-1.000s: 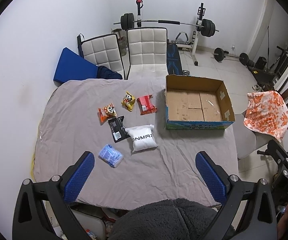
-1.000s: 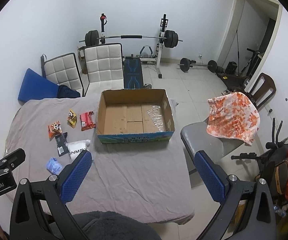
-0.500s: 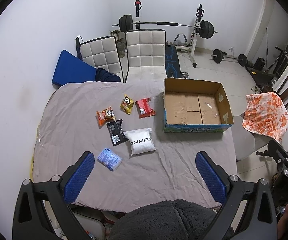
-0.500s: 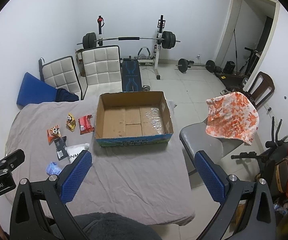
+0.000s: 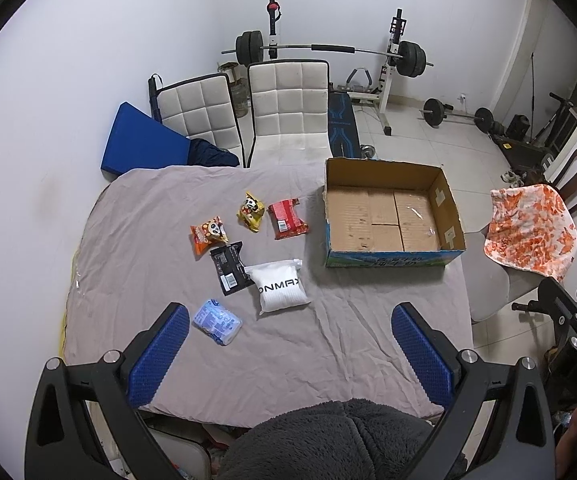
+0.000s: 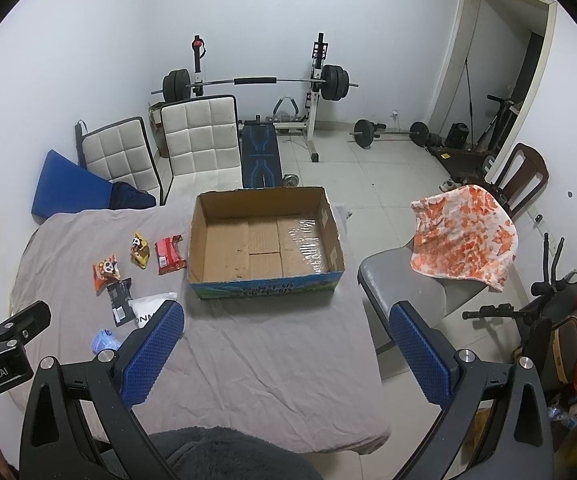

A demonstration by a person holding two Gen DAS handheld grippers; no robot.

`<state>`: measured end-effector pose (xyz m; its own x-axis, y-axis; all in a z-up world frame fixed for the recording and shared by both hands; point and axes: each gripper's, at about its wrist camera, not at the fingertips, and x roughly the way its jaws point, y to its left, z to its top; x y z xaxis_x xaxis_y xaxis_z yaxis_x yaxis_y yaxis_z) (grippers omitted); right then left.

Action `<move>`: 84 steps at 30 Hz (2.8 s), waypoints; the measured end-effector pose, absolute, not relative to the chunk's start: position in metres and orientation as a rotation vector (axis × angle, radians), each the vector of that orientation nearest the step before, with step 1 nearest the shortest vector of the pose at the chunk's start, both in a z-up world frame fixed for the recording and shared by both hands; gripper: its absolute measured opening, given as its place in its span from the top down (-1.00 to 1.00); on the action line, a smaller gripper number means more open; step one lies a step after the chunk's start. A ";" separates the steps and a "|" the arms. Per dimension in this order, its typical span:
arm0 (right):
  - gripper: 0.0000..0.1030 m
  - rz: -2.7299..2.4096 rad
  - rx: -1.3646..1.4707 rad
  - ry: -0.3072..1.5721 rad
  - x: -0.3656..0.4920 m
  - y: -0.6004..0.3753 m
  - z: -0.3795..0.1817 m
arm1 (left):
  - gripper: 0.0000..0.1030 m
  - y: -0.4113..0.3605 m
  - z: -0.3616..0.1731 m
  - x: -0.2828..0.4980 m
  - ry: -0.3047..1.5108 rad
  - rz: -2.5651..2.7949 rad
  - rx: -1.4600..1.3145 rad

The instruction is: Organize soft objects

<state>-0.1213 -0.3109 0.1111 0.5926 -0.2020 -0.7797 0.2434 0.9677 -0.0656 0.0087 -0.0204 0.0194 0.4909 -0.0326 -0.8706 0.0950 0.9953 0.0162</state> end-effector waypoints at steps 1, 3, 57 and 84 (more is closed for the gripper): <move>-1.00 -0.259 0.050 0.900 -0.121 -0.311 0.111 | -1.00 -0.021 0.019 0.009 1.056 -0.078 0.065; -1.00 -0.260 0.052 0.899 -0.120 -0.313 0.112 | -1.00 -0.022 0.019 0.009 1.055 -0.077 0.063; -1.00 0.191 -0.014 1.612 0.161 -0.087 -0.281 | -1.00 0.198 -0.363 0.136 1.717 0.249 -0.609; -0.83 0.128 -0.083 1.827 0.185 -0.060 -0.375 | -0.08 0.175 -0.402 0.143 1.780 0.284 -0.432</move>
<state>0.1848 -0.0595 -0.3753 -0.2573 0.0110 -0.9663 -0.1240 0.9913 0.0443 0.1431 0.1748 -0.4015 -0.2094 -0.1392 -0.9679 -0.4331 0.9006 -0.0358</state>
